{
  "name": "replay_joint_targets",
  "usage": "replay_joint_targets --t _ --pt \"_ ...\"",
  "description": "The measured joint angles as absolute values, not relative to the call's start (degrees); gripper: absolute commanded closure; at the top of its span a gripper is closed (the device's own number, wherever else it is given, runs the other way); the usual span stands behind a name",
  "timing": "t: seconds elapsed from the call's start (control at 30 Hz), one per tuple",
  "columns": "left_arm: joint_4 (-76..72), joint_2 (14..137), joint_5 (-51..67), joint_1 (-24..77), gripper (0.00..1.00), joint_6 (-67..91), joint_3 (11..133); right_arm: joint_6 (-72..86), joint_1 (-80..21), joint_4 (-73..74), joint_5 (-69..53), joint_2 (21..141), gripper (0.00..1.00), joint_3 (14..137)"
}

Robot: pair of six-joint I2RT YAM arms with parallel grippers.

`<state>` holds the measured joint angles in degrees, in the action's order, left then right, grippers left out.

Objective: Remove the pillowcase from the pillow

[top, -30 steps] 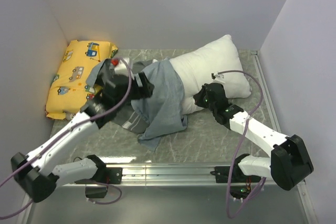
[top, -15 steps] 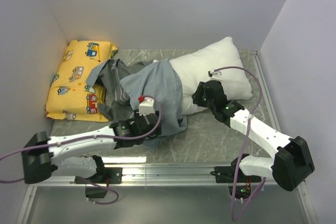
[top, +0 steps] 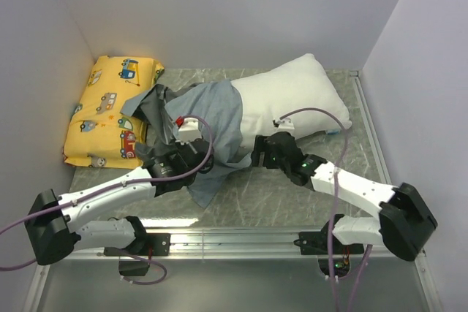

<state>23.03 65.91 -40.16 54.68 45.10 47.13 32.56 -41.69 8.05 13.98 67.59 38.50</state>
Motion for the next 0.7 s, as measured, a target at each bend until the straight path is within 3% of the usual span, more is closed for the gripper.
replay_joint_targets --t 0.13,0.23,0.33,0.37,0.4,0.6,0.63,0.67,0.7 --pt "23.5 64.7 -39.7 54.1 0.99 44.4 47.2 33.5 -41.8 4.3 19.4 74.5 0.11 37.9" --pt "24.3 62.7 -38.7 52.5 1.0 43.5 47.3 33.6 -41.7 -0.6 22.4 75.5 0.2 36.9" --pt "25.1 59.9 -37.8 50.2 0.99 42.2 47.9 32.8 -41.7 -6.2 24.9 73.9 0.71 35.4" --pt "25.2 59.4 -37.5 49.6 0.99 41.9 48.3 32.4 -41.7 -7.5 25.8 73.5 0.95 35.4" --pt "25.5 58.9 -37.3 49.0 1.0 41.4 49.0 32.0 -41.7 -8.7 26.7 72.9 1.0 35.4" --pt "26.4 56.4 -35.7 44.6 0.99 37.7 53.1 29.3 -41.7 -9.8 29.8 69.6 0.98 37.0" --pt "26.5 56.0 -35.0 43.4 0.99 36.8 53.8 29.0 -41.7 -8.8 29.8 69.2 0.91 37.9" --pt "26.7 55.8 -34.6 42.7 1.0 36.3 54.5 28.9 -41.7 -7.9 29.7 68.8 0.68 38.9" --pt "27.0 55.8 -34.1 42.0 1.0 35.6 55.3 29.0 -41.7 -6.8 29.5 68.5 0.53 40.1"
